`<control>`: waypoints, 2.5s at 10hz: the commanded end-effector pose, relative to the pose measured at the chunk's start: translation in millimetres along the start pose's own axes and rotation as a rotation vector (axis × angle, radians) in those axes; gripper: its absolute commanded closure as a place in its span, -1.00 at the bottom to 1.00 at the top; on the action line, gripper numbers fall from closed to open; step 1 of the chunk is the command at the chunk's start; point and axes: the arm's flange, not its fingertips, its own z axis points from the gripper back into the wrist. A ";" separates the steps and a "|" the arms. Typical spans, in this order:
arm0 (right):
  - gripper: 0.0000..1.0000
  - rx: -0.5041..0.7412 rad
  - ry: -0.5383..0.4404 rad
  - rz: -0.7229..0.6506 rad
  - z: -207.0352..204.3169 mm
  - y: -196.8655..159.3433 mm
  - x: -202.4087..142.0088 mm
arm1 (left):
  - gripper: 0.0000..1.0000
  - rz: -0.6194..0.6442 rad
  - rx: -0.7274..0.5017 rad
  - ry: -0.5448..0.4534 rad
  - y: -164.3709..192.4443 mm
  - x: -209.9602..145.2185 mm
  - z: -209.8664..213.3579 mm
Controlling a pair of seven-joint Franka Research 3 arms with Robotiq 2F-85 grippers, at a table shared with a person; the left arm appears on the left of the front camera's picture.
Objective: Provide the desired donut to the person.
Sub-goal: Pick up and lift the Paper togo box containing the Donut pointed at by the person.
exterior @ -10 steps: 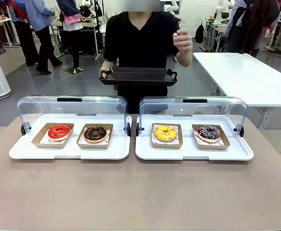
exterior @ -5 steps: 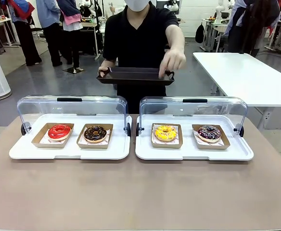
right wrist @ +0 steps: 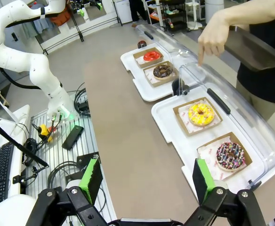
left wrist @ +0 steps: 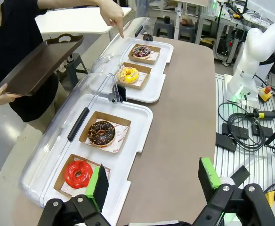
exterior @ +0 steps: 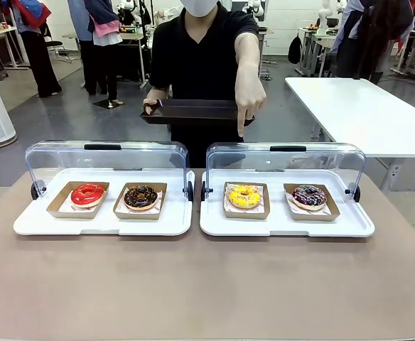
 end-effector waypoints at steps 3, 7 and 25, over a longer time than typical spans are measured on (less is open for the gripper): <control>-1.00 0.012 -0.020 0.007 -0.8 -1.3 1.4 | -1.00 0.005 -0.014 -0.003 0.8 1.2 2.3; -1.00 0.087 0.115 0.040 -23.6 3.3 16.9 | -1.00 0.005 -0.014 -0.003 0.8 1.2 2.3; -1.00 0.212 0.987 0.477 -335.0 34.9 70.8 | -1.00 0.005 -0.014 -0.003 0.8 1.2 2.3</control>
